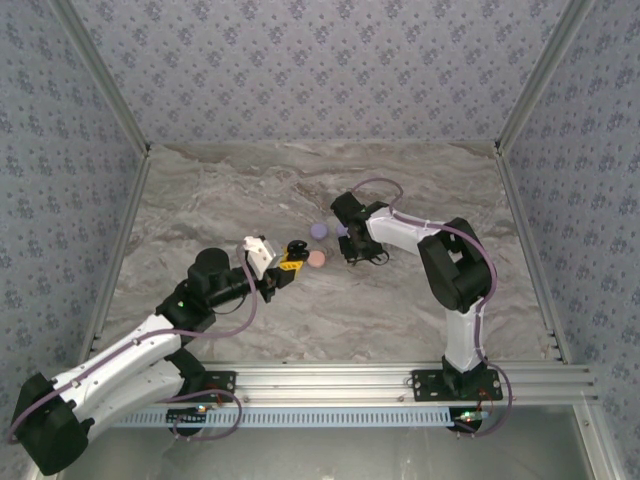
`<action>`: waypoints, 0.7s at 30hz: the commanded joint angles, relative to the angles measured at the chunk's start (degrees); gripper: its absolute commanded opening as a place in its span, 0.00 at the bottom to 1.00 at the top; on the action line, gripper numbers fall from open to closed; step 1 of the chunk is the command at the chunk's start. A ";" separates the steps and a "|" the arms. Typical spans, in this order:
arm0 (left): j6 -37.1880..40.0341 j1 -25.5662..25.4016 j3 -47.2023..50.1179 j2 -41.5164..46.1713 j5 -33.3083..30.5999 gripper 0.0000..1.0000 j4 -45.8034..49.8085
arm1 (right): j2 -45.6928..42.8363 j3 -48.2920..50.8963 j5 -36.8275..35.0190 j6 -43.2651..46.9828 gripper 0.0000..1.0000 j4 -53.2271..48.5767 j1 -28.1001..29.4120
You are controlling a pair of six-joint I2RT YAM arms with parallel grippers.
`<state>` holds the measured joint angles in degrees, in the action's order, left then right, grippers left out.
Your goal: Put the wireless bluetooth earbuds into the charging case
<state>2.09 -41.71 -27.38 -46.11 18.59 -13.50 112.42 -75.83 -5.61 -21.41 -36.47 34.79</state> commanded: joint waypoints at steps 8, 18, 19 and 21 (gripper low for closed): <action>-0.57 -0.38 -0.22 -0.86 0.42 0.04 -1.94 | -8.56 3.07 -2.03 3.90 0.22 -0.65 0.79; -4.08 -0.35 -0.74 -8.87 3.29 0.04 -8.11 | -27.02 5.69 -4.61 12.98 0.22 0.15 3.99; -4.48 -0.38 -0.94 -9.75 3.70 0.04 -9.03 | -29.02 5.91 -4.75 13.98 0.22 0.46 4.59; -5.03 -0.39 -1.60 -11.61 4.57 0.04 -10.42 | -32.72 6.43 -4.49 15.98 0.22 1.50 5.77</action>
<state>-1.19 -41.76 -27.35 -56.25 20.62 -18.92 83.44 -70.67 -8.82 -9.87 -35.48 39.31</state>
